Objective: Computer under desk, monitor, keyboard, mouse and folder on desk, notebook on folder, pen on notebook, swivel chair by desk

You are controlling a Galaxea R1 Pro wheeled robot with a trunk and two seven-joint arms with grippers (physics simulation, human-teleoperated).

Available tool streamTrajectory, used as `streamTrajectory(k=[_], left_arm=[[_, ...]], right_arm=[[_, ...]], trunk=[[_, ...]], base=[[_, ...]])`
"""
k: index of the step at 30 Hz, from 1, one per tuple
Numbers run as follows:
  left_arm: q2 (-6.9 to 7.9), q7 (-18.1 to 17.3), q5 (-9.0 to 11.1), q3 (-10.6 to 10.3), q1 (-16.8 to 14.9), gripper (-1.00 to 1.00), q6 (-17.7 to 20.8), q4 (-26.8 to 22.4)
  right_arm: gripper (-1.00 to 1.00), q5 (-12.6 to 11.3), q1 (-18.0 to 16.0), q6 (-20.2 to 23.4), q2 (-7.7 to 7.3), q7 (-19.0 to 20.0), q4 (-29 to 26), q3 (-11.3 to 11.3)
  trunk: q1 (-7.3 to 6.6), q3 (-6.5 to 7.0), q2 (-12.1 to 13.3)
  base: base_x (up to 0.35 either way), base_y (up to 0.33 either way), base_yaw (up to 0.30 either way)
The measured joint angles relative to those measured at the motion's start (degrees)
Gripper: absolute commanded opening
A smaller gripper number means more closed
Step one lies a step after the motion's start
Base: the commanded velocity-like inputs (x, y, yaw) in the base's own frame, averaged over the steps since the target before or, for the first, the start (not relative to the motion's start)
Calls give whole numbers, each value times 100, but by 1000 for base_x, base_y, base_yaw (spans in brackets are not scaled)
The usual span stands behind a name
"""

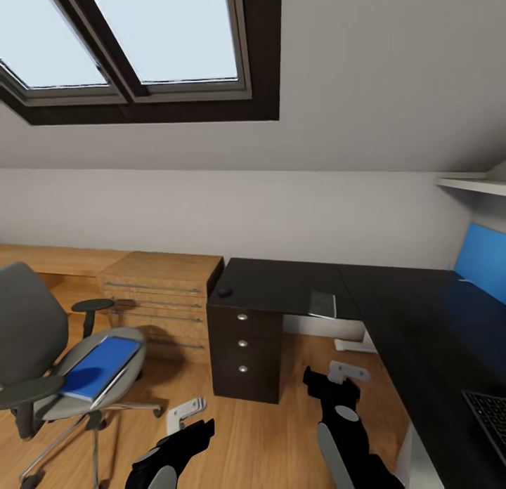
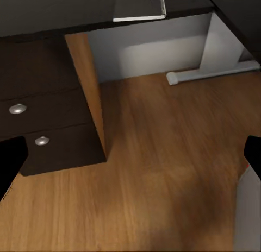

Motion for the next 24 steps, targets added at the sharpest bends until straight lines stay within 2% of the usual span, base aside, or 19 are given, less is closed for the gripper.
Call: streamTrajectory(k=[1, 3, 6, 15, 24], left_arm=[[0, 0, -1, 0, 0, 100, 0, 0], [0, 0, -2, 0, 0, 100, 0, 0], [0, 0, -3, 0, 0, 100, 0, -6], [0, -2, -2, 0, 0, 100, 0, -15], [1, -3, -1, 2, 1, 100, 0, -19]], right_arm=[[100, 13, 2, -2, -9, -7, -12, 156], [100, 23, 6, -12, -16, -30, -26, 319], [100, 14, 9, -28, -15, -63, -43, 449], [100, 25, 10, -39, -25, -84, -137, 488], [100, 30, 9, -44, -26, -86, -123, 494]], trunk=[[0, 0, 0], [0, 0, 0], [0, 0, 0], [0, 0, 0], [0, 0, 0]], base=[[321, 0, 0], [321, 0, 0], [321, 0, 0], [321, 0, 9], [321, 0, 210]])
